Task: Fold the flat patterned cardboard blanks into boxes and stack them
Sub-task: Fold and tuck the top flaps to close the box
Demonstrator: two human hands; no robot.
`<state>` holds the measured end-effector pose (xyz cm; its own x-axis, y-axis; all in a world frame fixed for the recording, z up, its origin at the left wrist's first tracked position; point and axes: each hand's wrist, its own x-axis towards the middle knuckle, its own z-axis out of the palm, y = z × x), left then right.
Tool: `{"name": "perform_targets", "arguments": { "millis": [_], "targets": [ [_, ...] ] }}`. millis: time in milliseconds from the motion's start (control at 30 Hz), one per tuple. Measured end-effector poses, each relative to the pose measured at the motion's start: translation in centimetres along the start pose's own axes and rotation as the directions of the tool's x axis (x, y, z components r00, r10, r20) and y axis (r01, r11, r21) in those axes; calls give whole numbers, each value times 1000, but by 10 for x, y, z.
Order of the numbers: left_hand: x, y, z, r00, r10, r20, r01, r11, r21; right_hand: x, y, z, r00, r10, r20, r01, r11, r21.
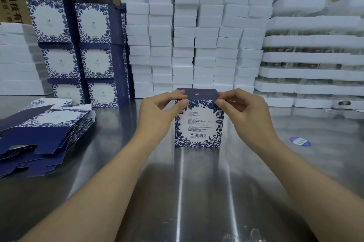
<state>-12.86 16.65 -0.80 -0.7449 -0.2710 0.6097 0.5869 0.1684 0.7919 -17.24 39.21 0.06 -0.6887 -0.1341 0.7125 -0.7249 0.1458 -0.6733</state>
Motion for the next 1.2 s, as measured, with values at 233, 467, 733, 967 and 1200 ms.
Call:
{"name": "perform_targets", "arguments": {
  "millis": [233, 467, 733, 967, 1200],
  "targets": [
    [0, 1, -1, 998, -49, -40, 47, 997, -59, 0, 5, -2, 999, 41, -1, -41, 999, 31],
    [0, -2, 2, 992, -95, -86, 83, 988, -129, 2, 4, 0, 997, 68, -41, -66, 997, 48],
    [-7, 5, 21, 995, 69, -76, -69, 998, 0, 0, -1, 4, 993, 49, -109, -39, 995, 93],
    [-14, -15, 18, 985, 112, 127, -153, 911, 383, -12, 15, 8, 994, 24, 109, 6, 964, -266],
    [-17, -29, 14, 976, 108, 187, -201, 773, 602, -21, 30, 11, 986, 50, 161, 23, 905, -426]
  ]
}}
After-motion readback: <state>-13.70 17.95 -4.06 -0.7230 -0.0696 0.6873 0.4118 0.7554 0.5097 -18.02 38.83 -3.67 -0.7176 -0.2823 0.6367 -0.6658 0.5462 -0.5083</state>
